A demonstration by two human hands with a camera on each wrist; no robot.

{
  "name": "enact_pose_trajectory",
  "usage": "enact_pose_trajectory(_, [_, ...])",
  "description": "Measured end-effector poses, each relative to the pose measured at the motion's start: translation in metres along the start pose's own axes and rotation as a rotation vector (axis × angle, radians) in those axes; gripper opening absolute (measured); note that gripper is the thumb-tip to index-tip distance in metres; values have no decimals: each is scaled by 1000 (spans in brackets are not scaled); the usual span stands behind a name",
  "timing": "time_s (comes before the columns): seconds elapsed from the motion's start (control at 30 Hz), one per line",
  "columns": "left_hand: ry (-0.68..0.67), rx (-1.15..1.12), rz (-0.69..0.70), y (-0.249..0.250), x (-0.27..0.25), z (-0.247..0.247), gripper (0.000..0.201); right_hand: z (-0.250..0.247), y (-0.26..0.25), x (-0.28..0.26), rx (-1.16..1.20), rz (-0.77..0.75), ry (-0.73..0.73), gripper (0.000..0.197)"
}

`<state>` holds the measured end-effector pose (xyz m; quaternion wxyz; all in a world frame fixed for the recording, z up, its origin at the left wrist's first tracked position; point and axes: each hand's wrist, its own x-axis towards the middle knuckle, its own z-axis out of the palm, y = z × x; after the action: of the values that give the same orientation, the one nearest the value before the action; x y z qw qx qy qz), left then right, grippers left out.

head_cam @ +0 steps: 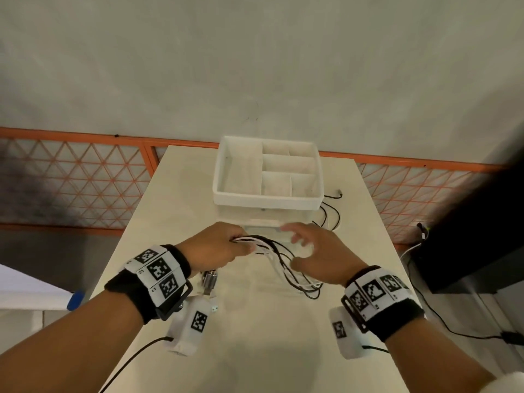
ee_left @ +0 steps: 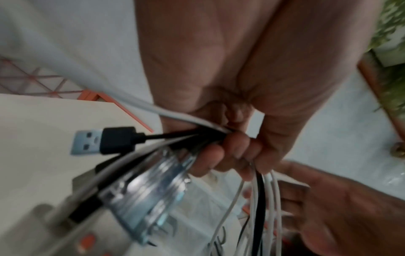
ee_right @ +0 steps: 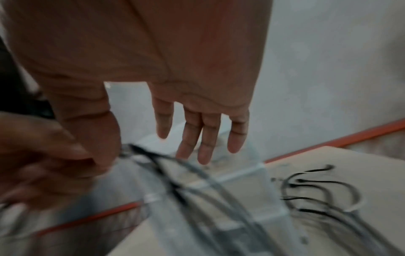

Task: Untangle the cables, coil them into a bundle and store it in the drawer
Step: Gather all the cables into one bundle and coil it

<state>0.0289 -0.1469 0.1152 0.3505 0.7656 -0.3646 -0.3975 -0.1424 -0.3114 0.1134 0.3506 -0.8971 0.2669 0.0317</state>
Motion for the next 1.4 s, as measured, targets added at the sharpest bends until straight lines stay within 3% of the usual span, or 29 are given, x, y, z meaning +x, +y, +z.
enact_pose_trajectory(0.07, [-57, -75, 24, 10, -3, 5, 19, 12, -28, -1, 69, -154, -27, 80])
enact_pose_trajectory(0.1, [-71, -95, 50, 14, -5, 7, 17, 19, -36, 1, 111, -192, -16, 77])
enact_pose_trajectory(0.23, [-8, -39, 129, 12, -11, 5, 1, 18, -43, 6, 315, -168, 201, 35])
enact_pose_trajectory(0.33, [38, 55, 177, -4, -16, 3, 13, 13, -36, 5, 435, -150, 282, 26])
enact_pose_trajectory(0.43, [38, 111, 227, -9, -19, 7, 18, 11, -32, 2, 309, -127, 221, 25])
enact_pose_trajectory(0.53, [-6, 202, 258, -1, -20, 10, 16, 11, -43, -5, 120, -231, 62, 36])
enact_pose_trajectory(0.6, [1, 235, 300, 7, -19, 9, 21, 11, -52, -5, 137, -283, 28, 44])
enact_pose_trajectory(0.7, [62, -87, 222, 12, -19, -3, 22, 7, -50, -4, 357, -256, 91, 45])
enact_pose_trajectory(0.83, [-28, -777, 44, 9, -24, -9, 54, 0, -42, -13, 602, -292, 173, 29])
enact_pose_trajectory(0.93, [-85, -986, -43, 14, -22, -2, 79, 1, -42, -16, 616, -341, 175, 29])
enact_pose_trajectory(1.03, [-78, -1085, -56, 25, -19, 5, 79, 6, -42, -15, 563, -327, 168, 29])
enact_pose_trajectory(1.23, [102, -871, -44, 34, -15, 9, 58, 15, -36, -11, 187, -425, 235, 27])
enact_pose_trajectory(1.4, [101, -611, -16, 37, -13, 7, 53, 18, -40, -11, 224, -410, 224, 14])
